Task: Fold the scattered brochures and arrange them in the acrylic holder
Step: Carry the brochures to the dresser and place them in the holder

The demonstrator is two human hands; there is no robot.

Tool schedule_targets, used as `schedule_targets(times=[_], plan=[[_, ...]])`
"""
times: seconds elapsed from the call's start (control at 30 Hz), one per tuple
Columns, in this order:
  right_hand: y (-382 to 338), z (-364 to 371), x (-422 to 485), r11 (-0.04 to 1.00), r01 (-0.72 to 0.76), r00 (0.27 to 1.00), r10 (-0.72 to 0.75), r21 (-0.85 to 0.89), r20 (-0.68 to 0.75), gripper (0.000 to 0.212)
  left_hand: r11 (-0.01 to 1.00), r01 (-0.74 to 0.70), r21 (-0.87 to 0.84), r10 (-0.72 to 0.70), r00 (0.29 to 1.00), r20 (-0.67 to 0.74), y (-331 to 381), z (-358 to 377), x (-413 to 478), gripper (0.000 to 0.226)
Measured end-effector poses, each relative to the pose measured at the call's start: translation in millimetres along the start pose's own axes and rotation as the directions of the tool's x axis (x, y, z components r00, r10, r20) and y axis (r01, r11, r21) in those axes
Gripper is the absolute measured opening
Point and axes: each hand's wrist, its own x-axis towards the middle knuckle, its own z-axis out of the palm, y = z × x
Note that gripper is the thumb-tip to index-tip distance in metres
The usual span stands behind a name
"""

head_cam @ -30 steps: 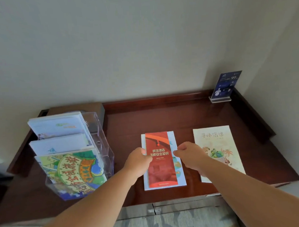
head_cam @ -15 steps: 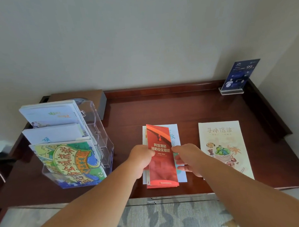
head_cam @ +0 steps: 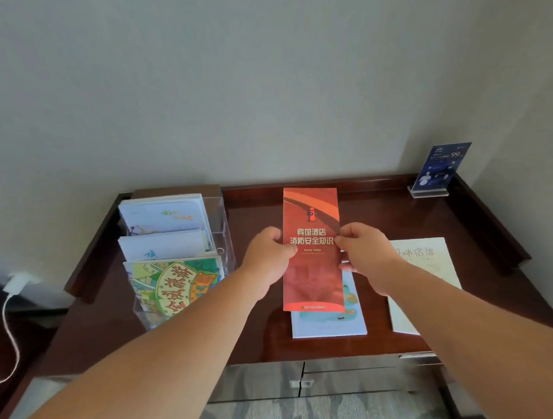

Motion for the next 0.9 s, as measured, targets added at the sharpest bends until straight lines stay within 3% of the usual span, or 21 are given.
schedule_targets(times=[0.1,0.27,0.33,0.43,0.5,0.63,0.9], plan=[[-20.9,5.1,-27.8,0.993,0.118,0.992,-0.119,-0.028,-0.037,0.016,0.995,-0.069,-0.071,0.066,0.997,-0.04,6.5,-20.5,-8.2,0.032],[-43.1,30.2,-75.4,0.964,0.261,0.955,-0.266,-0.059,-0.132,0.018,0.985,-0.083,-0.149,0.095,0.992,0.08,7.9,-67.4,-24.4,0.055],[-49.5,44.4,-91.2,0.952,0.3,0.939,-0.305,-0.059,-0.158,0.018,0.978,-0.101,-0.183,0.129,0.981,0.147,7.0,-85.8,-30.9,0.042],[-54.8,67.2,-109.1,0.946,0.322,0.93,-0.325,-0.049,-0.173,0.022,0.962,-0.185,-0.199,0.217,0.964,0.153,2.4,-108.9,-40.2,0.002],[-59.0,82.1,-115.7,0.942,0.33,0.927,-0.336,-0.059,-0.17,0.023,0.955,-0.248,-0.162,0.265,0.96,0.094,-2.4,-123.9,-44.6,0.013],[-67.3,114.8,-114.9,0.937,0.346,0.925,-0.348,-0.045,-0.149,0.023,0.942,-0.321,-0.097,0.322,0.947,-0.002,-15.2,-157.1,-49.4,0.014],[-67.9,174.5,-98.7,0.913,0.368,0.924,-0.38,-0.174,-0.04,0.009,0.95,-0.285,-0.127,0.261,0.949,-0.176,-59.9,-206.6,-49.1,0.006]])
